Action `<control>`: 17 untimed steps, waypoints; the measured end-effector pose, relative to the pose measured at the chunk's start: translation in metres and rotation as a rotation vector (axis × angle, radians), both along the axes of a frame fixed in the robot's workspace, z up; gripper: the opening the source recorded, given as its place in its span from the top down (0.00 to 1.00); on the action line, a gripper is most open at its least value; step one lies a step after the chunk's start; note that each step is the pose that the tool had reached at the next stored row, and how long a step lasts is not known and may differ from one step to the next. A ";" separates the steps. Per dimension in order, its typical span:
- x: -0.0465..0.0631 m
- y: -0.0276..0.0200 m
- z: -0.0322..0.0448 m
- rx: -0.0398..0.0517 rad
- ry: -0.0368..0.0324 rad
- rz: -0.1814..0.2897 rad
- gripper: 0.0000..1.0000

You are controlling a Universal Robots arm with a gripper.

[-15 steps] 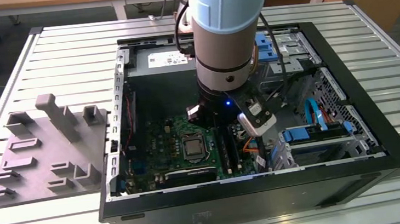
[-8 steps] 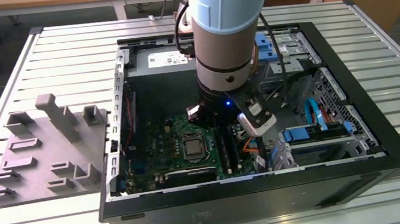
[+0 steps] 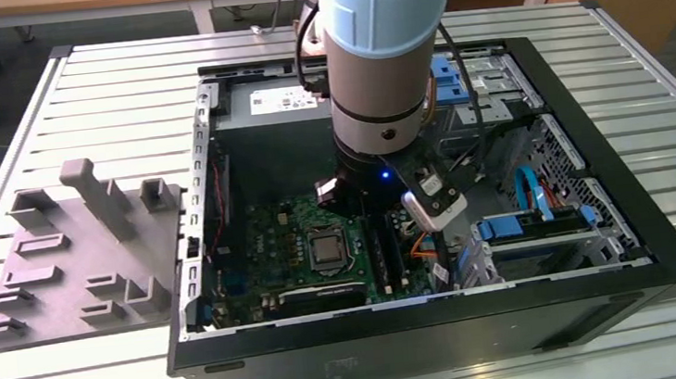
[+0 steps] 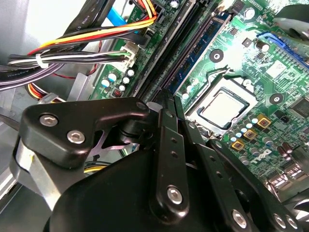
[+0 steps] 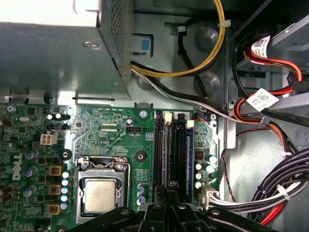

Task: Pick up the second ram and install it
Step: 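Insert the second ram into the second slot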

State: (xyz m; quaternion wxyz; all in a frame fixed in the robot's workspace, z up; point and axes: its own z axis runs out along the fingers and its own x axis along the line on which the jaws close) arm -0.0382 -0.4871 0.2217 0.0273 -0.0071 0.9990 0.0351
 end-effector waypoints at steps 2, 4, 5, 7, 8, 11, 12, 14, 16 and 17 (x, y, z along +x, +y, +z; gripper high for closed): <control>0.000 0.0000 0.0000 0.0000 0.0000 0.000 0.87; 0.000 0.0000 0.0000 0.0001 0.0000 -0.003 0.87; 0.000 0.0000 -0.0001 0.0001 0.0000 -0.005 0.87; 0.000 0.0000 -0.0001 0.0001 0.0000 -0.011 0.87; 0.001 0.0000 -0.0001 0.0002 -0.0001 -0.014 0.87; 0.001 0.0000 -0.0001 0.0000 0.0000 -0.017 0.87; 0.001 0.0000 -0.0001 0.0000 0.0000 -0.018 0.87; 0.001 0.0000 -0.0001 0.0001 0.0000 -0.018 0.87; 0.001 0.0000 0.0000 0.0000 0.0000 -0.018 0.87; 0.001 0.0000 -0.0001 0.0000 0.0000 -0.019 0.87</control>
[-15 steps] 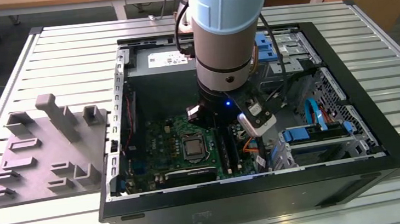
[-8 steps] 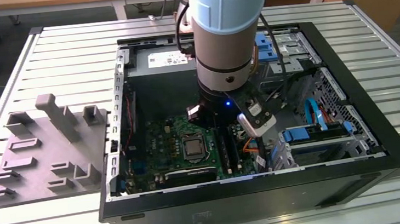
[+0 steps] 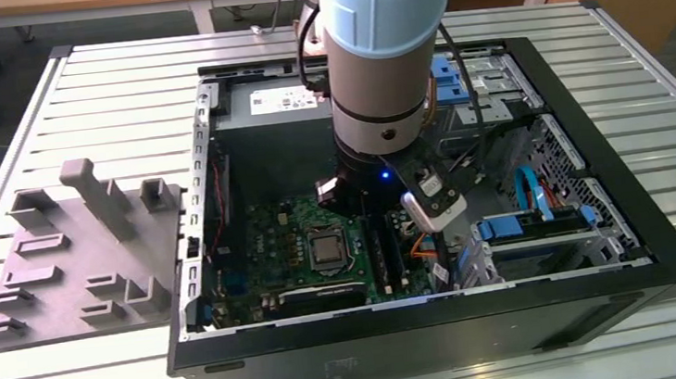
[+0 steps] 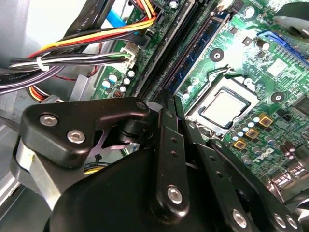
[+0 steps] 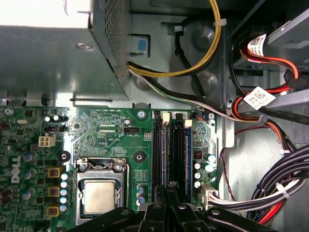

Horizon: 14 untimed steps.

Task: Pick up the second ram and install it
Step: 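Insert the second ram into the second slot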

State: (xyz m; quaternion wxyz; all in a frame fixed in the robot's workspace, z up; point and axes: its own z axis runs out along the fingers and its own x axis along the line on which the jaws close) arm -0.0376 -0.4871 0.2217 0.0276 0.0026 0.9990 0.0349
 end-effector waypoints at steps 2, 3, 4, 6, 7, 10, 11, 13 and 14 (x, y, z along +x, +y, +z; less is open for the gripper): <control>0.000 0.0000 0.0000 0.0001 0.0000 -0.003 0.87; 0.000 0.0000 0.0000 0.0000 0.0000 -0.004 0.87; 0.000 0.0000 0.0000 0.0000 0.0000 -0.004 0.87; 0.000 0.0000 0.0000 0.0000 0.0001 -0.004 0.87; 0.000 0.0000 0.0000 0.0000 0.0000 -0.004 0.87; 0.000 0.0000 0.0006 0.0001 -0.0001 -0.004 0.87; 0.000 0.0000 0.0006 0.0002 -0.0001 -0.004 0.87; 0.000 0.0000 0.0008 0.0002 -0.0001 -0.004 0.87; 0.000 0.0000 0.0008 0.0002 -0.0001 -0.004 0.87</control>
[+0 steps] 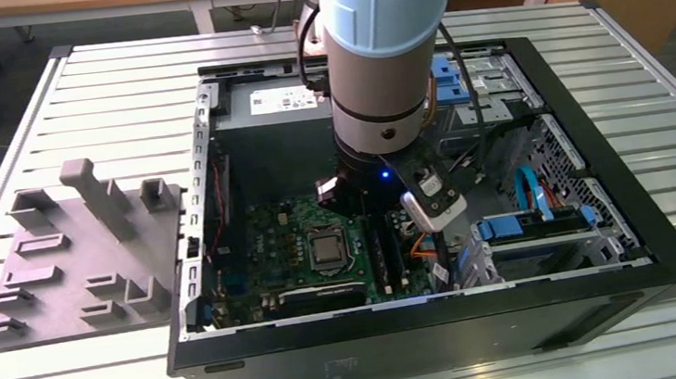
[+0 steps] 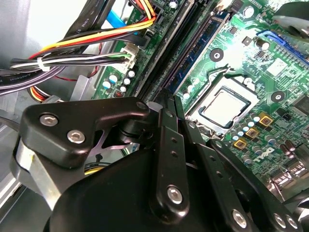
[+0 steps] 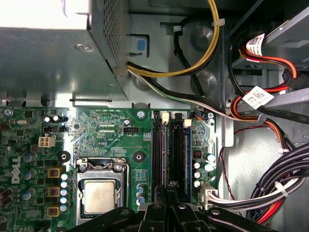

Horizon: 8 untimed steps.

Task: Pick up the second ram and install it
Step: 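Insert the second ram into the second slot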

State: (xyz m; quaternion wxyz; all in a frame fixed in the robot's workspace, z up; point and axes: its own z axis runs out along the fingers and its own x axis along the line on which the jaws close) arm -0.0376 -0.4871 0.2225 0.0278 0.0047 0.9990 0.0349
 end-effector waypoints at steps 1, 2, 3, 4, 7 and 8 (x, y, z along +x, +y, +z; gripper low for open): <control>0.000 0.0000 0.0000 0.0000 0.0001 0.000 0.87; 0.000 0.0000 0.0000 0.0001 0.0001 -0.001 0.87; 0.000 0.0000 0.0000 0.0001 0.0001 -0.003 0.87; 0.000 -0.0001 0.0000 0.0001 0.0001 -0.004 0.87; 0.001 -0.0001 0.0000 0.0001 0.0000 -0.011 0.87; 0.001 -0.0001 0.0000 0.0001 0.0000 -0.012 0.87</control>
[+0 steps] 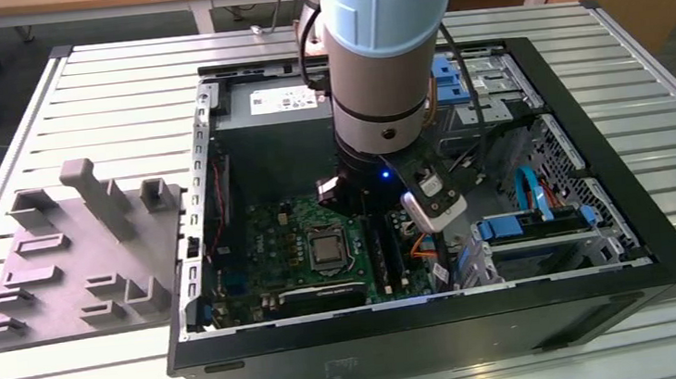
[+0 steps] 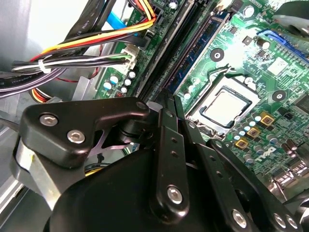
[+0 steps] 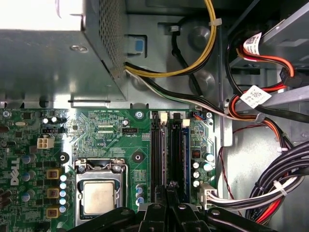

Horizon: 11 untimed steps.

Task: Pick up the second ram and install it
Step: 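Insert the second ram into the second slot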

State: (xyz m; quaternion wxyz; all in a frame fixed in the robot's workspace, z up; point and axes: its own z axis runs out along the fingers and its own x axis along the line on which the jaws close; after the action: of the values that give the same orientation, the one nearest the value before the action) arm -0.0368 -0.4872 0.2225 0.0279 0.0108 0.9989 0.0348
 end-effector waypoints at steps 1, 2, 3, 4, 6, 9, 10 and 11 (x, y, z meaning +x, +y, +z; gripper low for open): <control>0.000 0.0000 0.0000 0.0000 0.0000 0.000 0.87; 0.000 0.0000 0.0000 0.0000 0.0000 -0.001 0.87; 0.000 0.0000 0.0000 0.0000 0.0000 -0.001 0.87; 0.000 0.0000 0.0000 0.0000 0.0000 -0.002 0.87; 0.000 0.0000 -0.0002 0.0000 0.0000 -0.003 0.87; 0.000 0.0000 -0.0011 -0.0001 0.0000 -0.005 0.87; 0.000 0.0000 -0.0013 -0.0002 0.0000 -0.005 0.87; 0.000 0.0000 -0.0015 -0.0001 0.0000 -0.005 0.87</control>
State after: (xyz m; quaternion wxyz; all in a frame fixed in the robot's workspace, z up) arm -0.0368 -0.4872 0.2210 0.0280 0.0133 0.9989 0.0347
